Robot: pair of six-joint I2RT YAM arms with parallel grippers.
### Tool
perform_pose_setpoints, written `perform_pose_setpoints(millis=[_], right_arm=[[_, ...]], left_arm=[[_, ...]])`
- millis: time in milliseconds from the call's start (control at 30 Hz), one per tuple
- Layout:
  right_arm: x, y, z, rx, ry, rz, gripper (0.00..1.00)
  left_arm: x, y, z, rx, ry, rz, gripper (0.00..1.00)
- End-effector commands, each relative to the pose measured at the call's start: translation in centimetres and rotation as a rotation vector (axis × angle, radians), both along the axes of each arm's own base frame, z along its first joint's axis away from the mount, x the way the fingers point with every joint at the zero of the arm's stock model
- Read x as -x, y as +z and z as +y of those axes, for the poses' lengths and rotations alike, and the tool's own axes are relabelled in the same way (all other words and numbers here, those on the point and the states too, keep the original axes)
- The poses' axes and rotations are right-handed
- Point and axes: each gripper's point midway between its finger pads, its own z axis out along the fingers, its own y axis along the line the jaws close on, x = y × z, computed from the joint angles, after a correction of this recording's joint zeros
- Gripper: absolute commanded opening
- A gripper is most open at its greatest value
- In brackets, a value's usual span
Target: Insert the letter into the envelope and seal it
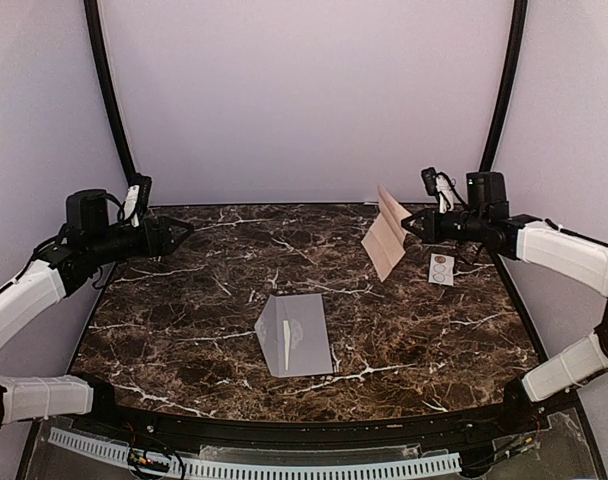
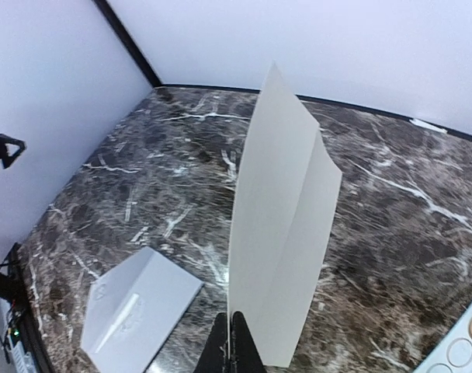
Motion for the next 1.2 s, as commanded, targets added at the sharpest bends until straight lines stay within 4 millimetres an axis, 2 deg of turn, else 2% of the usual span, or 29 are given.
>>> perform_pose_setpoints(millis=[0,100,267,433,633,767,867,1033,1133,1167], right_arm=[[3.3,4.4,4.9,-0.093,0.178,-0.030,0.00],[4.7,6.2,8.4,-0.101,0.264,-0.028,0.00],[8.3,8.6,14.0,-0.079,0.393,-0.061,0.00],[11.5,9.6,17.1,-0.075,0.516,-0.064,0.00],[16.3,11.1,18.3,-0.145,0.748,-0.036,0.00],[18.3,12.1,18.3,-0.185,0.861,-0.021,0.00],[18.9,12.4,18.4,-0.193,0.903,-0.010,0.00],[18.7,12.8,18.5,-0.196,0.895,-0.027,0.00],[18.1,12.7,18.6,-0.186,0.863,-0.036,0.00],[17.9,12.6,18.6,-0.181,0.852,-0.038,0.00]], left_arm=[[2.1,4.1,-4.5,0.103,-0.162,-0.084,0.91],[3.9,5.4,-7.3,0.159,-0.280,-0.115,0.91],[5.6,6.8,-9.4,0.193,-0.403,-0.168,0.92],[6.5,6.5,-10.9,0.150,-0.490,-0.171,0.92],[8.2,6.8,-13.3,0.167,-0.625,-0.164,0.95],[9.7,6.6,-15.4,0.165,-0.729,-0.143,0.96],[10.1,5.7,-16.6,0.152,-0.775,-0.116,0.96],[10.7,5.0,-17.8,0.149,-0.840,-0.087,0.95],[10.7,4.9,-18.0,0.152,-0.850,-0.081,0.84],[10.8,4.9,-18.0,0.154,-0.853,-0.079,0.76]])
